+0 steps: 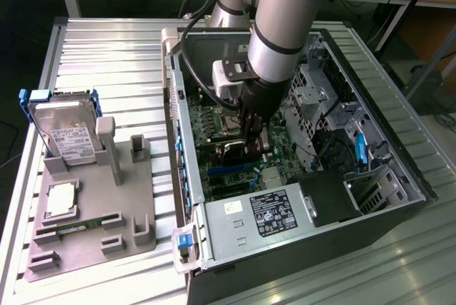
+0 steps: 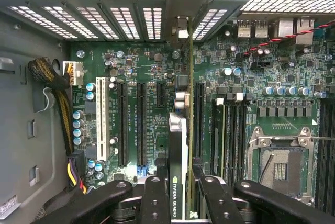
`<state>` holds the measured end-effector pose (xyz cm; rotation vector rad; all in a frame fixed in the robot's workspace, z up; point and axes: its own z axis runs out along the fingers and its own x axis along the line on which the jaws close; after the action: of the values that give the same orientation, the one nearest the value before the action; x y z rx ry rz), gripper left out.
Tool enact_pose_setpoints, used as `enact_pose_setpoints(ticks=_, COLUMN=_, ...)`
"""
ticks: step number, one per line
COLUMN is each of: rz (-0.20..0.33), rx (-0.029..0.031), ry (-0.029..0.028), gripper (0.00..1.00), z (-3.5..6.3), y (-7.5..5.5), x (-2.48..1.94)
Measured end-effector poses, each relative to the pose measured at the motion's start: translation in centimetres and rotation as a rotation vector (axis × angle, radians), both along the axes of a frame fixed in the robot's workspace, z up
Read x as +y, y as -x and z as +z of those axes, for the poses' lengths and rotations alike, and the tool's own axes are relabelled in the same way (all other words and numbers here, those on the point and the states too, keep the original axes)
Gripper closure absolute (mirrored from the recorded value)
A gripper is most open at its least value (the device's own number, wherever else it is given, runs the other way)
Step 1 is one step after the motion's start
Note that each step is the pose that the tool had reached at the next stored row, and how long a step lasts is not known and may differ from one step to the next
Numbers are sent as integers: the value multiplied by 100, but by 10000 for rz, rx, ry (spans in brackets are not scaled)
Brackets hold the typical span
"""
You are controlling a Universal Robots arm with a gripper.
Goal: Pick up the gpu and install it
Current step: 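Insert the gpu into the slot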
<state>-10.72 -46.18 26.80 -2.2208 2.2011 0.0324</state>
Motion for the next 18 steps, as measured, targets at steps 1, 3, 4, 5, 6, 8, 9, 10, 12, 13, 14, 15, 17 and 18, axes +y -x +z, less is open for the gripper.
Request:
enact_pose_setpoints(ticks=1, rz=-1, rx=0, ry=5, gripper=73, z=-2, y=0, x=-4)
enact_pose_setpoints(ticks=3, rz=-2, rx=1, ry=16, gripper=73, z=-3, y=0, x=-7)
enact_pose_setpoints(ticks=4, rz=-2, rx=0, ry=16, gripper=73, z=-4, y=0, x=-7)
enact_pose_setpoints(ticks=5, rz=-2, rx=0, ry=17, gripper=73, z=-4, y=0, x=-7)
enact_pose_setpoints(ticks=6, rz=-1, rx=-1, ry=15, gripper=73, z=-5, y=0, x=-8)
enact_pose_setpoints(ticks=8, rz=-1, rx=-1, ry=15, gripper=73, z=-7, y=0, x=-14)
enact_pose_setpoints(ticks=9, rz=-2, rx=-1, ry=16, gripper=73, z=-7, y=0, x=-14)
enact_pose_setpoints(ticks=10, rz=-2, rx=-1, ry=16, gripper=73, z=-8, y=0, x=-15)
enact_pose_setpoints(ticks=12, rz=-1, rx=0, ry=17, gripper=73, z=-17, y=0, x=-16)
enact_pose_setpoints(ticks=13, rz=-2, rx=0, ry=17, gripper=73, z=-19, y=0, x=-16)
enact_pose_setpoints(ticks=14, rz=-2, rx=-1, ry=16, gripper=73, z=-23, y=0, x=-15)
enact_pose_setpoints(ticks=15, rz=-1, rx=-1, ry=15, gripper=73, z=-28, y=0, x=-16)
enact_pose_setpoints(ticks=17, rz=0, rx=-2, ry=16, gripper=73, z=-39, y=0, x=-16)
enact_pose_setpoints(ticks=18, rz=-2, rx=-1, ry=19, gripper=73, z=-41, y=2, x=-16)
